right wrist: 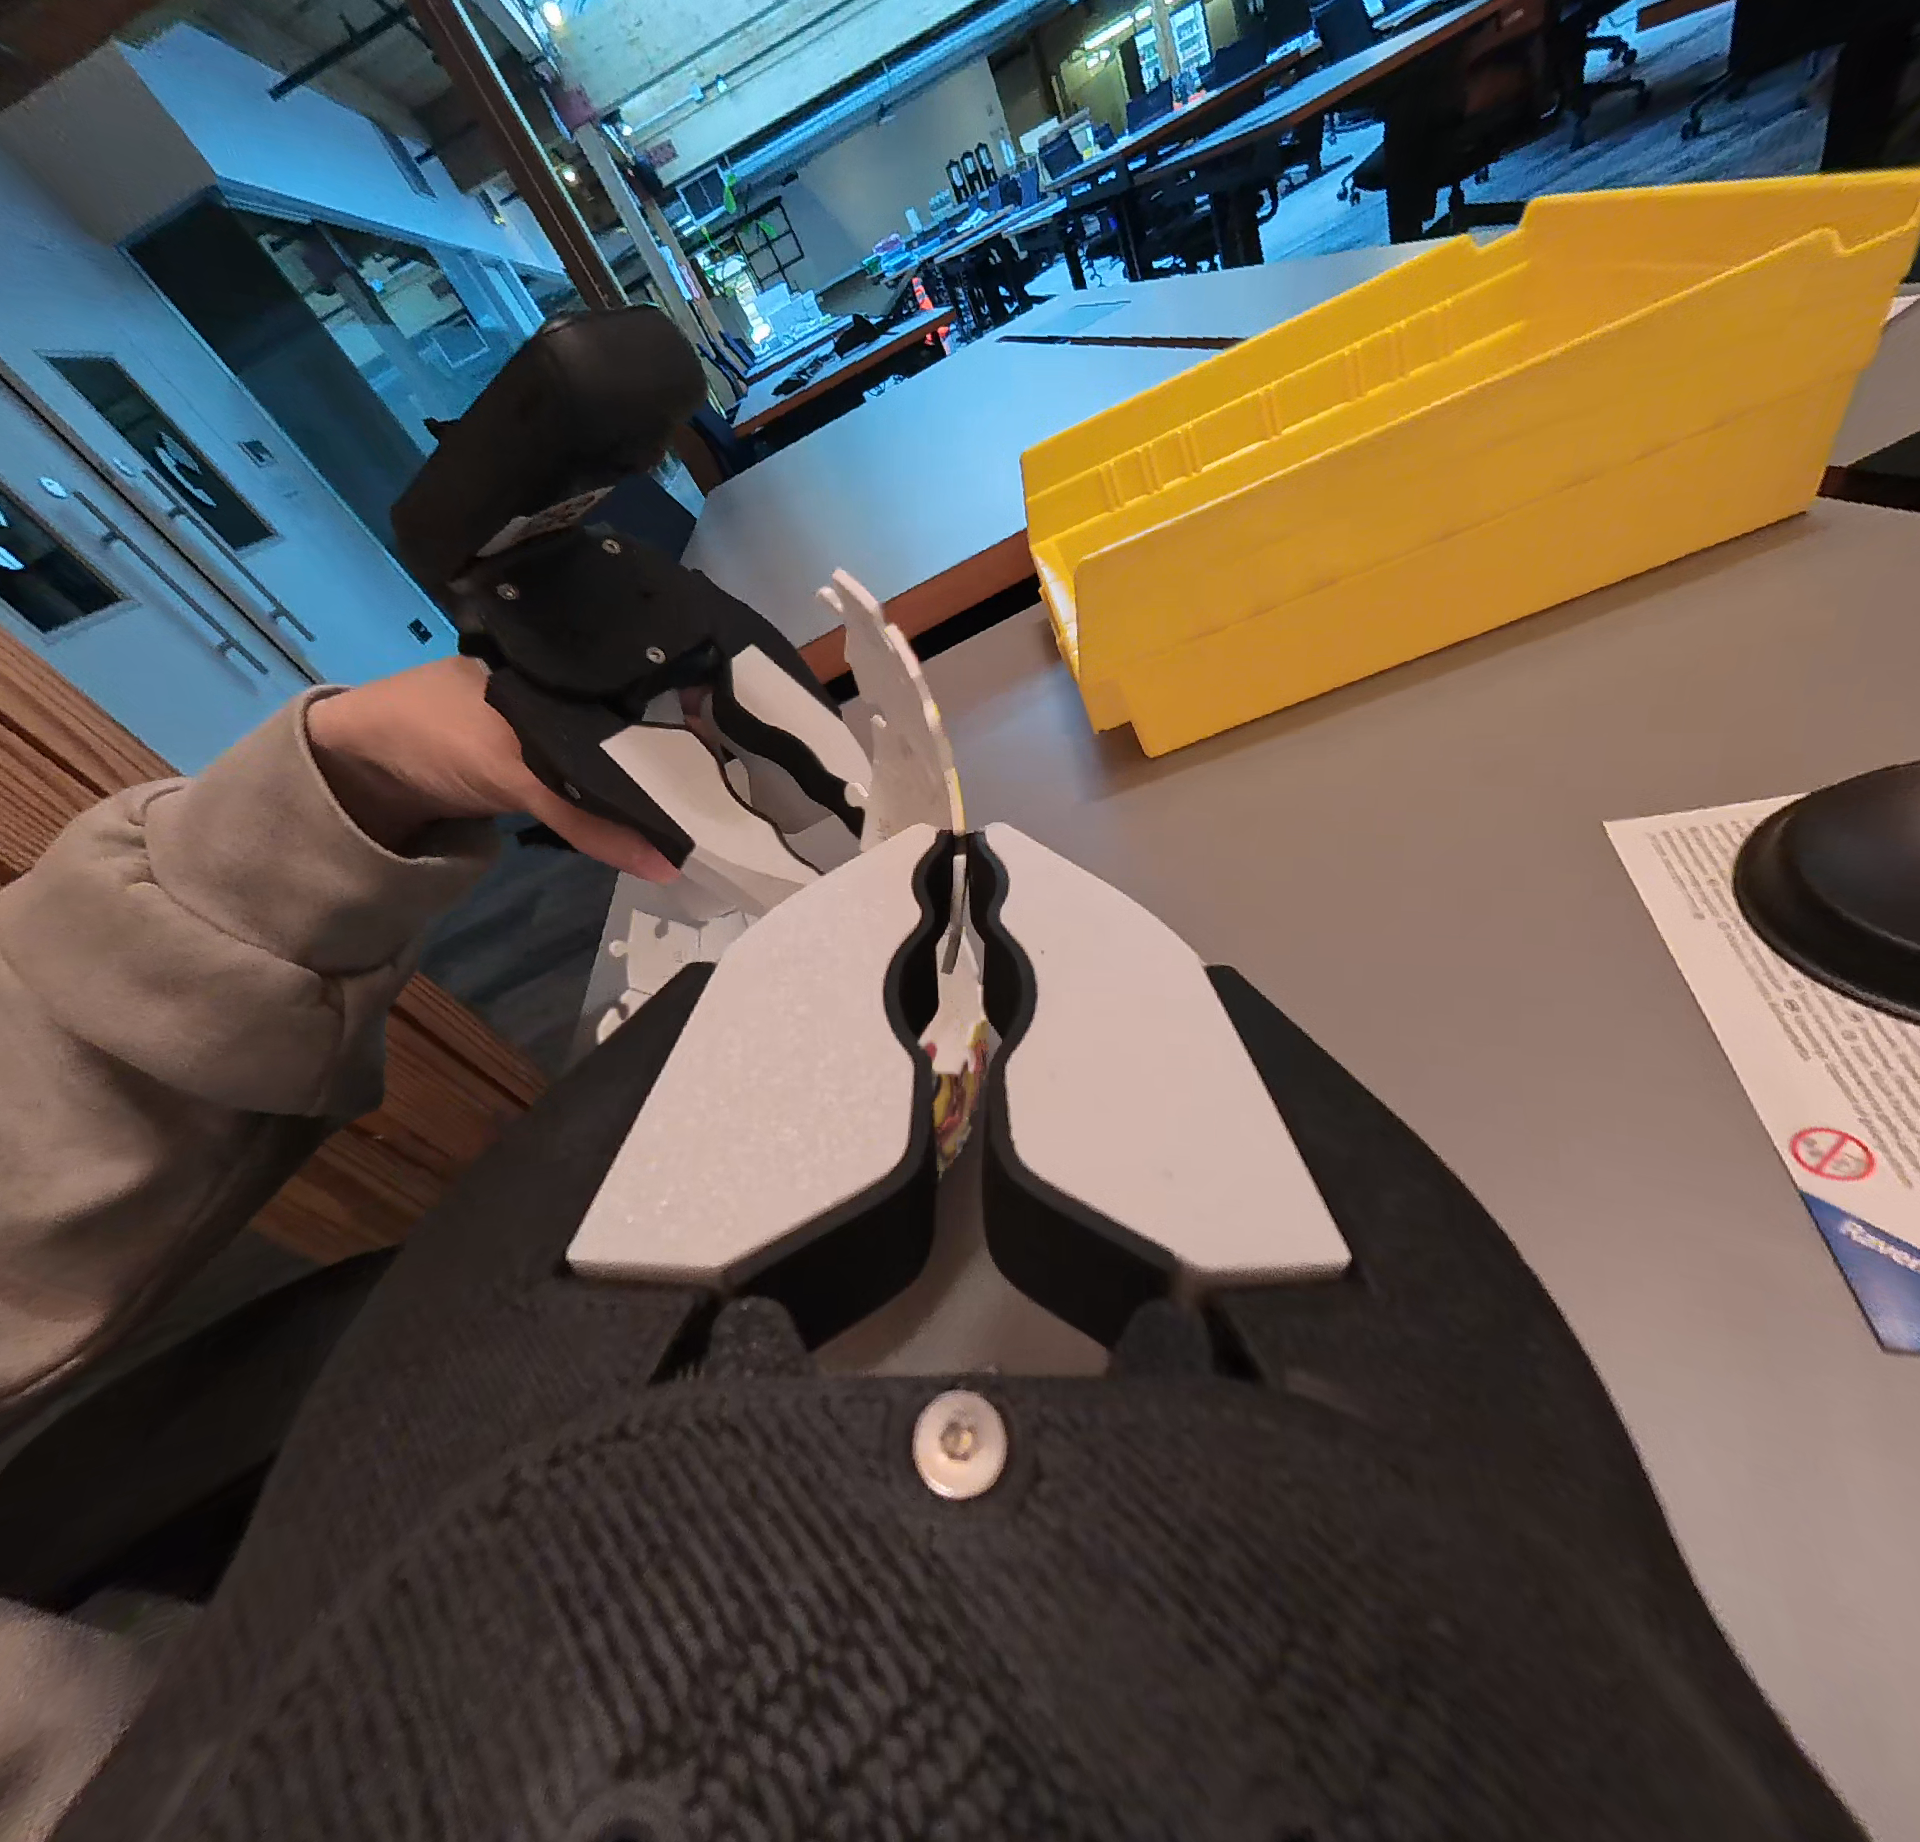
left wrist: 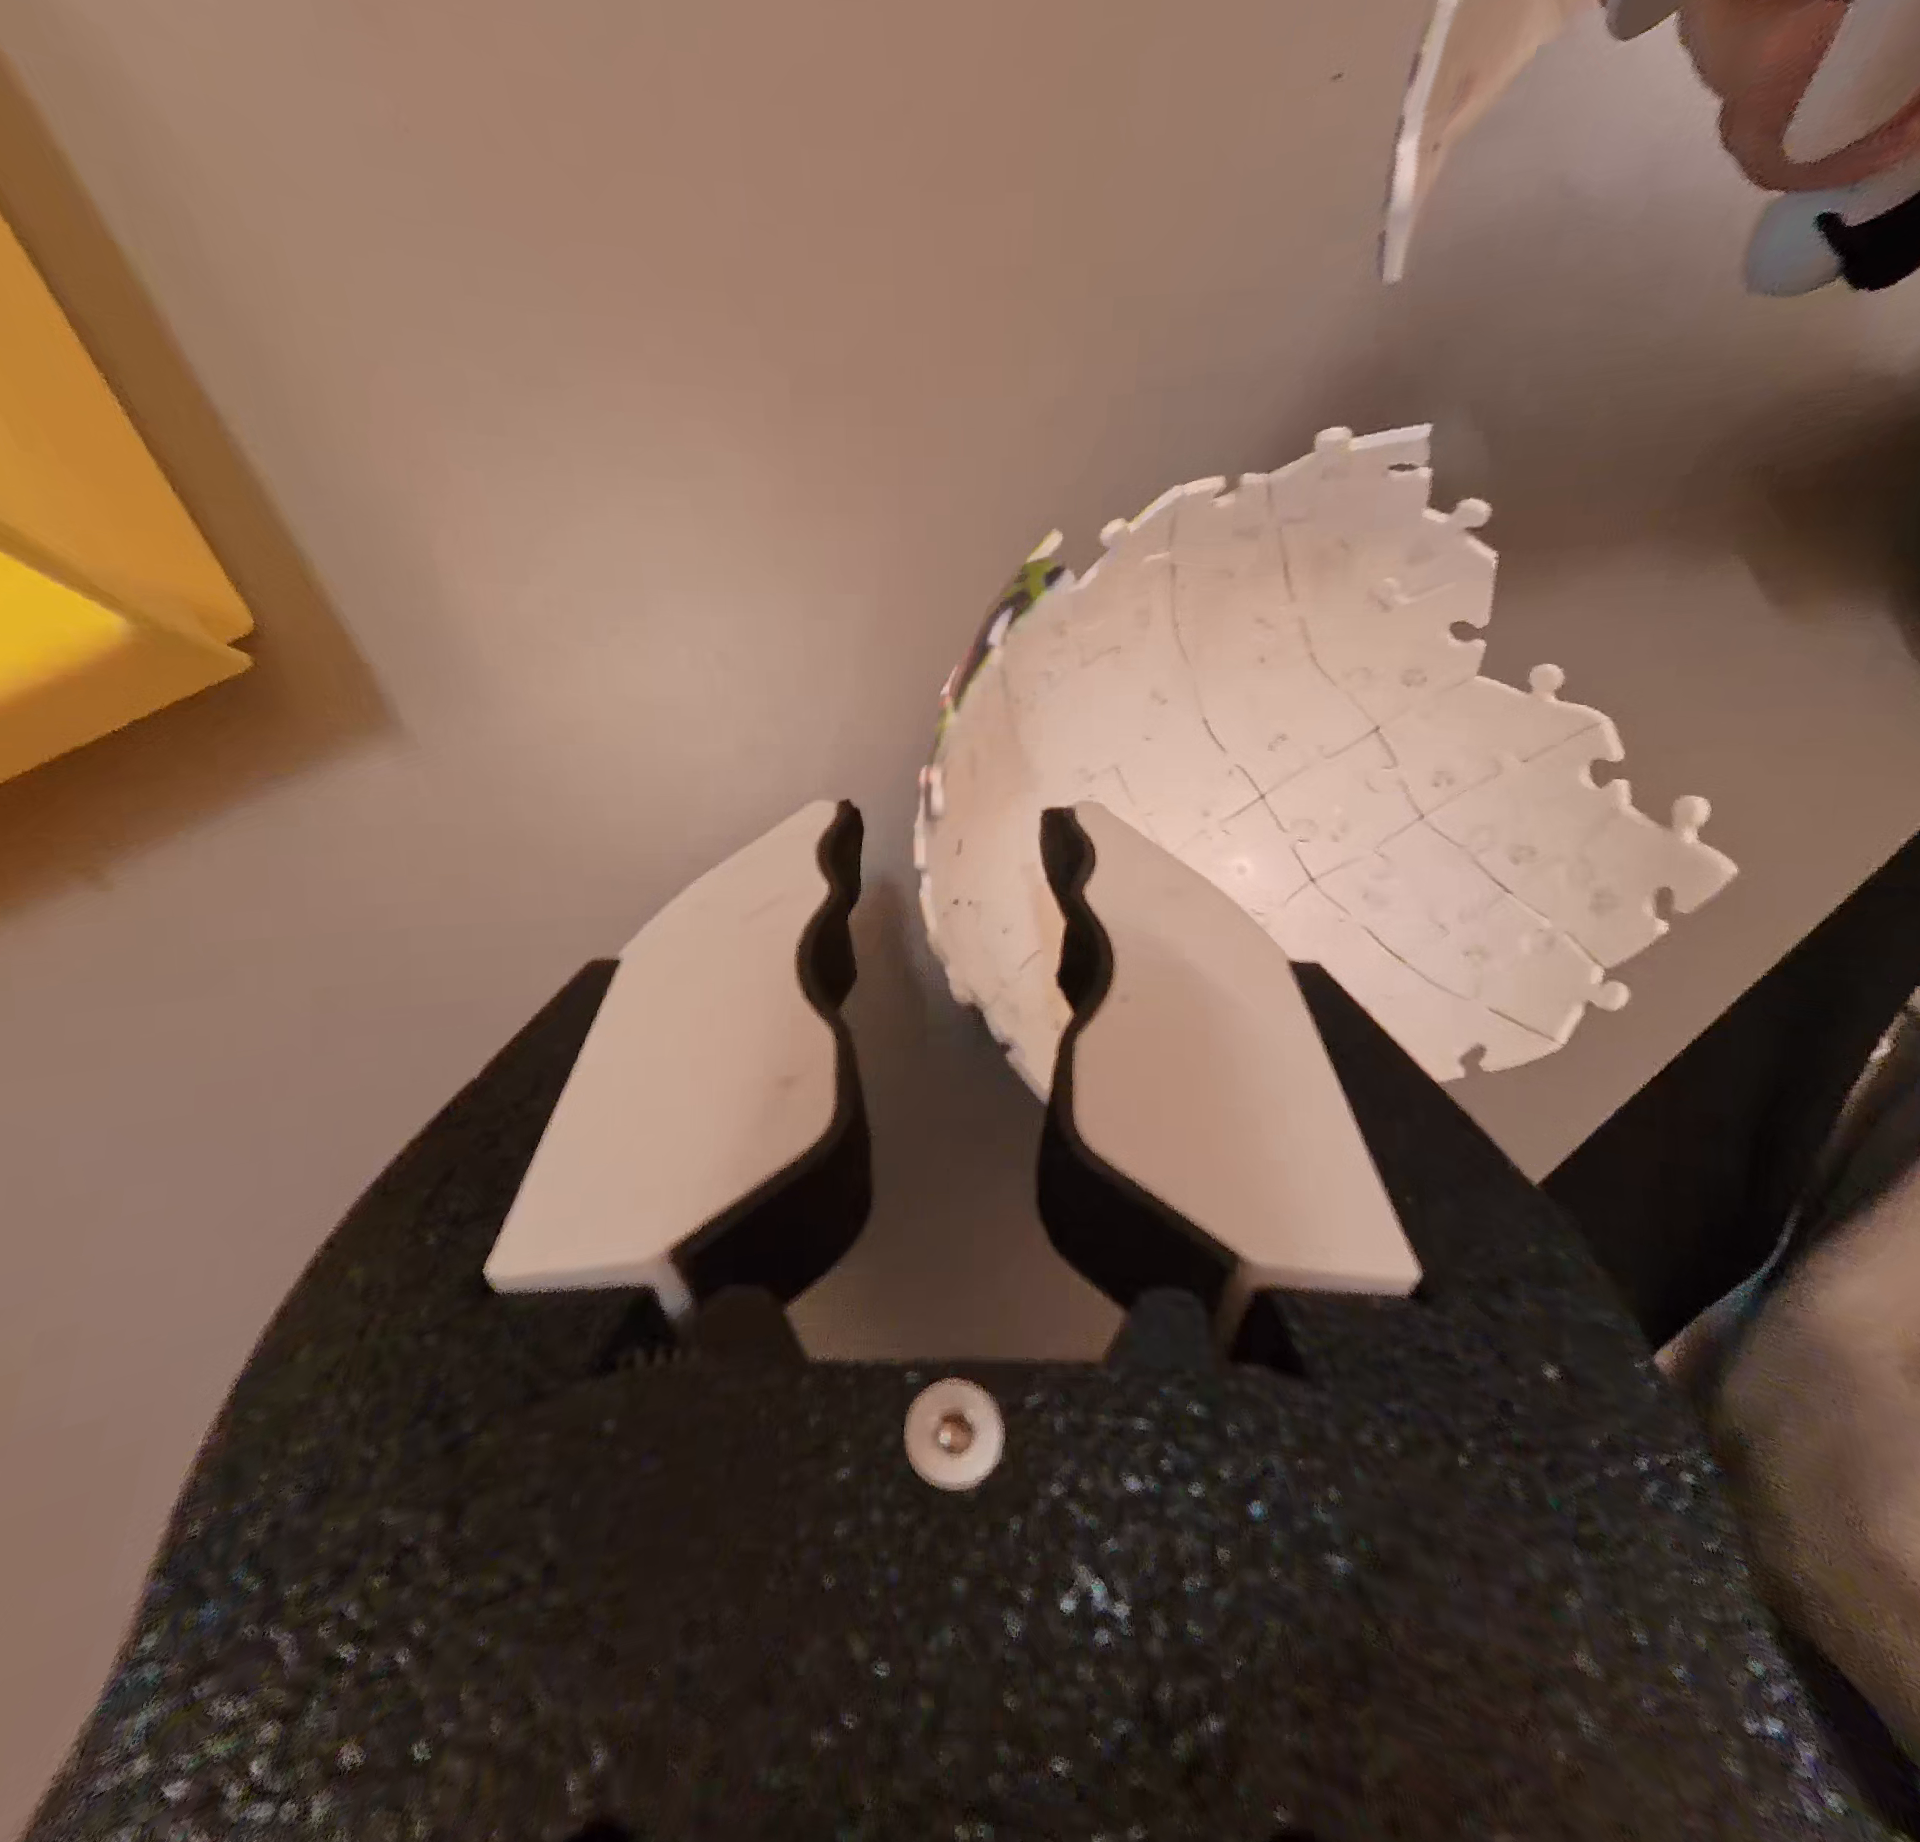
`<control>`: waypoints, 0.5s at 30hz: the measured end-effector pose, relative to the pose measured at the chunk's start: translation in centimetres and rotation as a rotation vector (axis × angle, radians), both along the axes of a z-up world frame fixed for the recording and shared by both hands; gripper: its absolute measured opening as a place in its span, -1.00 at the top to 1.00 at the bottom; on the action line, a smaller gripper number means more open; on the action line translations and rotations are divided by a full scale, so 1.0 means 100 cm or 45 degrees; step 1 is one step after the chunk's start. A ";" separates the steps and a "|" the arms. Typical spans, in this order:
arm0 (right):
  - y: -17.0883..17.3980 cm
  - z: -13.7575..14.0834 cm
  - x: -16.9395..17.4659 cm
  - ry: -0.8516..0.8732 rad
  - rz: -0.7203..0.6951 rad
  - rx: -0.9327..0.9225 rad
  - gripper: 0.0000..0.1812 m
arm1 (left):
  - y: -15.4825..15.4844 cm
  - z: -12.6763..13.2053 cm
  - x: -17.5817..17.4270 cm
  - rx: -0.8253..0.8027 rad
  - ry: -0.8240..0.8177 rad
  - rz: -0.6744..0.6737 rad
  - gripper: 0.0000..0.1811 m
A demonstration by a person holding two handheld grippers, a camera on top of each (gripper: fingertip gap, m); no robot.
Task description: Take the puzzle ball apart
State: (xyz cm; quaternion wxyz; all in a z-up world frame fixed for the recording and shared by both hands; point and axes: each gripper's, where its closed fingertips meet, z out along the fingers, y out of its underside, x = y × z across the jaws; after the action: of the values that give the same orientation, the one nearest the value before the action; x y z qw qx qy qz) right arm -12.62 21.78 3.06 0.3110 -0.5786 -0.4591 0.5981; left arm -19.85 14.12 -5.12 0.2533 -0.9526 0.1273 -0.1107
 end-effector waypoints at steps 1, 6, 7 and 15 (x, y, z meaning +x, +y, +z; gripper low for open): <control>0.000 0.001 -0.001 0.004 0.000 -0.002 0.92 | 0.001 0.000 -0.001 0.000 0.012 -0.004 0.62; 0.000 -0.001 -0.006 -0.017 0.006 0.011 0.97 | 0.001 -0.002 -0.001 -0.034 0.033 -0.026 0.66; 0.000 -0.002 -0.006 -0.015 0.004 0.013 0.97 | 0.001 -0.001 -0.001 -0.028 0.035 -0.032 0.65; 0.001 0.002 0.000 0.035 -0.014 -0.001 0.97 | -0.002 -0.001 -0.001 -0.074 0.061 -0.046 0.64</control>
State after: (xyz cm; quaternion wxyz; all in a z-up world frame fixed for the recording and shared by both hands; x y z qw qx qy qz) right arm -12.64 21.91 3.23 0.3203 -0.5731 -0.4512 0.6044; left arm -19.94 13.93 -5.19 0.2204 -0.9594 0.1472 -0.0962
